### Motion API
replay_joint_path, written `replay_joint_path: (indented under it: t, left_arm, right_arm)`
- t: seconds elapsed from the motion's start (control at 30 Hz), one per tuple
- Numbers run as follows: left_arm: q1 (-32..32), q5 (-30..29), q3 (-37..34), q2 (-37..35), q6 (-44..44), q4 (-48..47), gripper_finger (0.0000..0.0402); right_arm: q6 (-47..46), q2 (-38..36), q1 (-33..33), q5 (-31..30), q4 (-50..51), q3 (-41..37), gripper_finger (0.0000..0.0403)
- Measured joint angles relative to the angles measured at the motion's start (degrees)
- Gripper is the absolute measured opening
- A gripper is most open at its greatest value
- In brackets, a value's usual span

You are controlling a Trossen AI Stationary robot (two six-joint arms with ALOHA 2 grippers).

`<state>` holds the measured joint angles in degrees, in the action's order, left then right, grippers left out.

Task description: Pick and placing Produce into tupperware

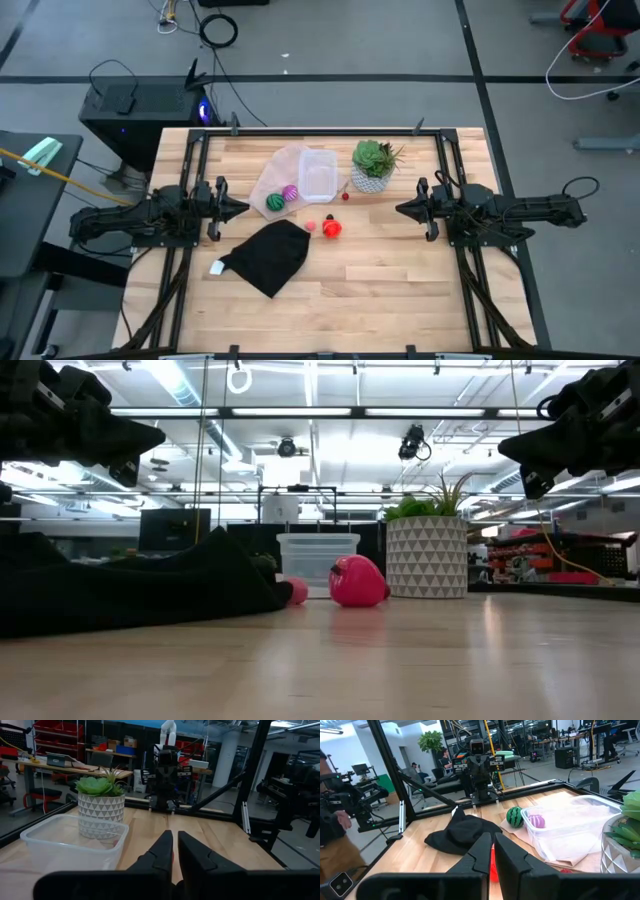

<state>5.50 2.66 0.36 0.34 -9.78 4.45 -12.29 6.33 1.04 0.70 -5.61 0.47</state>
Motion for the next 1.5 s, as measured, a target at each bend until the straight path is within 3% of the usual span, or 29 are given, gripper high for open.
replay_joint_path:
  t: [1.5]
  left_arm:
    - [0.0,0.0,0.0,0.0,-0.1,0.0,0.0034]
  right_arm:
    - [0.0,0.0,0.0,0.0,0.0,0.0,0.0029]
